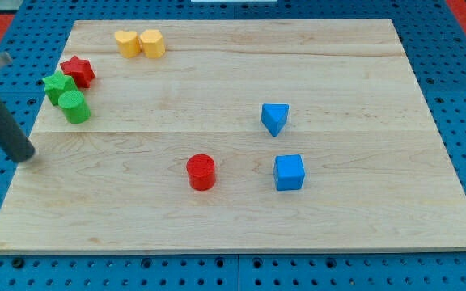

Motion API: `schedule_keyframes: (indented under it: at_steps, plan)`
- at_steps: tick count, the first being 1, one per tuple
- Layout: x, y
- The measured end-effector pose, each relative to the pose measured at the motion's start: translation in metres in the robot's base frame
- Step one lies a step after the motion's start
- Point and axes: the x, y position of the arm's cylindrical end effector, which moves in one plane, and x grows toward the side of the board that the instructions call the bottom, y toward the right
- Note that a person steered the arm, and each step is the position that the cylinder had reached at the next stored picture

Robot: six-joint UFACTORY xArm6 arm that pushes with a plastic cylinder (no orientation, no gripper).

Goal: Push the red star closer to the red circle

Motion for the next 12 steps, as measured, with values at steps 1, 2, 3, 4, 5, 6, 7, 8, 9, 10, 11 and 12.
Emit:
schedule_keyframes:
  at_steps: [1,2,3,4,5,6,7,8,9,10,11,12]
  plan:
    - [-0.045,-0.004]
    - [-0.054,-0.004]
    - [-0.065,-0.003]
    - [-0.096,-0.003]
    - [-0.119,-0.003]
    - [-0.139,-0.003]
    - [-0.152,0.007]
    - [-0.154,0.028]
    - [-0.154,0.049]
    - [-0.154,0.067]
    - [-0.154,0.098]
    - [-0.139,0.128]
